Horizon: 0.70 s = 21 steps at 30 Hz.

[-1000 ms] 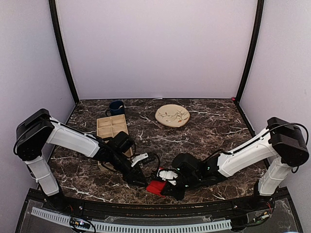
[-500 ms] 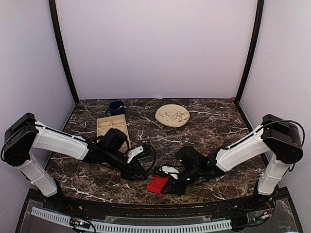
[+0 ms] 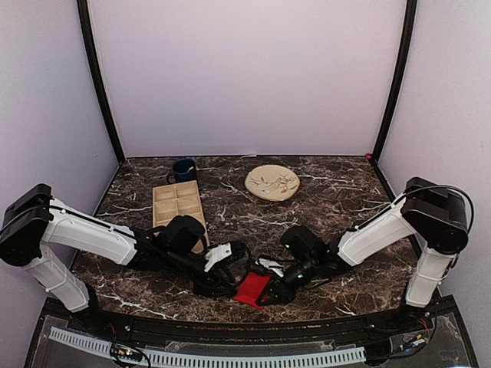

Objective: Roll the socks
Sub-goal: Roll the sock at the center of the board.

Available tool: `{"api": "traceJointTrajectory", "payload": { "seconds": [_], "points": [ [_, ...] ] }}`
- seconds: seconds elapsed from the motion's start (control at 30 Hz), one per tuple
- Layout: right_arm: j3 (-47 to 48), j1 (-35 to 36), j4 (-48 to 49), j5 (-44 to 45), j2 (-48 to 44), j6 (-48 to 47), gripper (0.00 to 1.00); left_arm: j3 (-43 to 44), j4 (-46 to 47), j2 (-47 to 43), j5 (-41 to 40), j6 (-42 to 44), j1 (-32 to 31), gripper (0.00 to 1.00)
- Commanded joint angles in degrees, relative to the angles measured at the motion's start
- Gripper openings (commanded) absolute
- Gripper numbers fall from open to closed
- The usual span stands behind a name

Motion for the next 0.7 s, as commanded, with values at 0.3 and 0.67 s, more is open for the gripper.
{"api": "traceJointTrajectory", "payload": {
  "seconds": [0.3,0.67],
  "points": [
    [-1.9,-1.0,-4.4,-3.1,3.6,2.1,0.00,4.5,-3.4,3.2,-6.2,7.1,-4.8,0.46],
    [-1.8,-1.6,-4.5,-5.0,4.6,2.1,0.00,5.2,-4.4,4.7,-9.6,10.4,-7.8,0.43]
  ]
}}
